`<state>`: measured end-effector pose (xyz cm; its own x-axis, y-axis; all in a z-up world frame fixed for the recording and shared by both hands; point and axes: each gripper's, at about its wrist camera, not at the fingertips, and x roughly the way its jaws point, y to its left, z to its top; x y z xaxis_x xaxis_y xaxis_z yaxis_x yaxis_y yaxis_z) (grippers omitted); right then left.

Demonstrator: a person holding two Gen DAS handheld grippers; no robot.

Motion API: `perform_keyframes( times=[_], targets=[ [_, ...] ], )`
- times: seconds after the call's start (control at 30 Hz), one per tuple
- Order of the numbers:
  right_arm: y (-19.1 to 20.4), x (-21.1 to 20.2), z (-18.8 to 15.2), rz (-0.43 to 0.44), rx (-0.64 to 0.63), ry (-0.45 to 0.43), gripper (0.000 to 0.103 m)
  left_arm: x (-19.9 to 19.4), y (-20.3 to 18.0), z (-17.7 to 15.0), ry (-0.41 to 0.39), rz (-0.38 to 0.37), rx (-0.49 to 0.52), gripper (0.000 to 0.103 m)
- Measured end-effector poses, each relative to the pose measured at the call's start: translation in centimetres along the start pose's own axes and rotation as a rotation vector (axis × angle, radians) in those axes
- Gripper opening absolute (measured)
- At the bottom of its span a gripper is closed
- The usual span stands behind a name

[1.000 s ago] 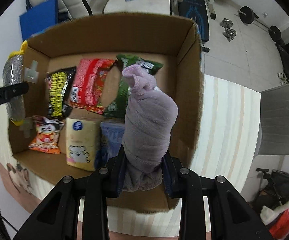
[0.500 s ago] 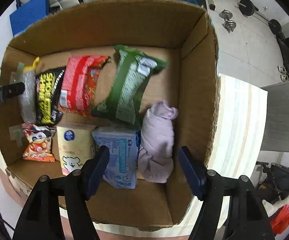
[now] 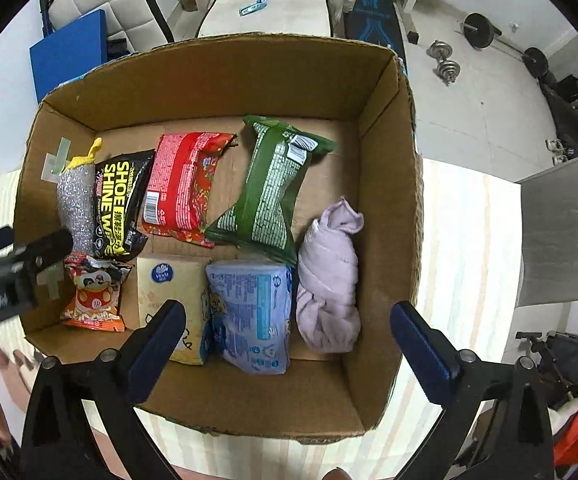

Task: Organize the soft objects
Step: 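Place the scrubber and sock into the box, open both tools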

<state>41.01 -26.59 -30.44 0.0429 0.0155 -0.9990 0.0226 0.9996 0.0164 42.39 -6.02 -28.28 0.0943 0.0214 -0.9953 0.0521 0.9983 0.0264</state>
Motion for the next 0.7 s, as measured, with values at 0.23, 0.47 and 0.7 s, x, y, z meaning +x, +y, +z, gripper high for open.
perform_keyframes(
  times=[0.23,0.47,0.7],
  targets=[
    [-0.2,0.6,-2.3,0.021,0.032,0.006,0.103,0.4,-0.5,-2.8,-0.006,0.02,0.013,0.103],
    [-0.4,0.4,-3.4,0.027,0.041,-0.003,0.103,-1.1,-0.4,-3.9,-0.034,0.023,0.001,0.103],
    [-0.7,-3.0,-5.3,0.037,0.054,-0.087,0.103,-6.1,-0.9,-6.1,-0.141,0.023,-0.004,0.103]
  ],
)
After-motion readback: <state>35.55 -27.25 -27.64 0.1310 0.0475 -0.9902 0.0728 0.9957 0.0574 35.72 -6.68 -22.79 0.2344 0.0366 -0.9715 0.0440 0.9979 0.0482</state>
